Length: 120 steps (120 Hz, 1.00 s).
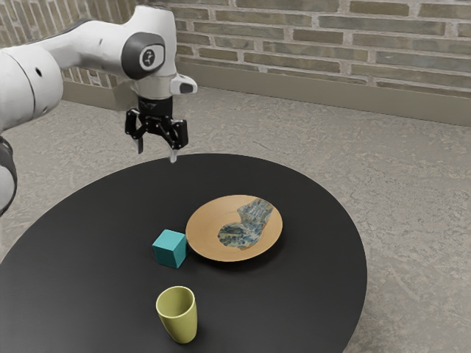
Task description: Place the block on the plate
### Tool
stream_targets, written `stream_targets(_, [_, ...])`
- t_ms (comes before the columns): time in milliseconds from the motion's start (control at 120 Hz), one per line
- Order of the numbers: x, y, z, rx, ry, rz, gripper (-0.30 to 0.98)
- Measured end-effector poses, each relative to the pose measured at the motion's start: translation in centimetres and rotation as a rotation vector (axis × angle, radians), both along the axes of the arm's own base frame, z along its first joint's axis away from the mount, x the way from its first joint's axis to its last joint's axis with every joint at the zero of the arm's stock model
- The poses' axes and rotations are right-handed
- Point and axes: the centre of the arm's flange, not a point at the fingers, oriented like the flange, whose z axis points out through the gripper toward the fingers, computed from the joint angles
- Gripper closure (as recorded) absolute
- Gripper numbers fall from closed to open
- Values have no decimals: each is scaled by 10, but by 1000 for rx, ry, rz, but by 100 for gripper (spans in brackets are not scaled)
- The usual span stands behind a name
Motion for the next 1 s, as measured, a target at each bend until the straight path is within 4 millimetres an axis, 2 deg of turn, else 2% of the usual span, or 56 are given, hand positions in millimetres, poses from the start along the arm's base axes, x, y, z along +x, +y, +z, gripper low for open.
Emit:
stream_targets(100, [11,-4,-28,-6,5,-3,0])
stream_targets(242, [29,-3,-82,-8,19,2,0])
stream_targets(375, [55,5,-110,-1,-14,12,0])
stream_targets(483, [65,11,-134,0,-11,21,0])
stream_targets(533, [66,11,-139,0,-12,22,0])
stream_targets(583, [59,11,-133,0,-10,24,0])
stream_targets(650, [30,16,-126,0,5,33,0])
stream_targets(742, [4,20,-137,-1,16,44,0])
stream_targets(892, [-8,14,-153,-1,-16,45,0])
stream_targets(1000, [-22,14,-155,-2,-44,57,0])
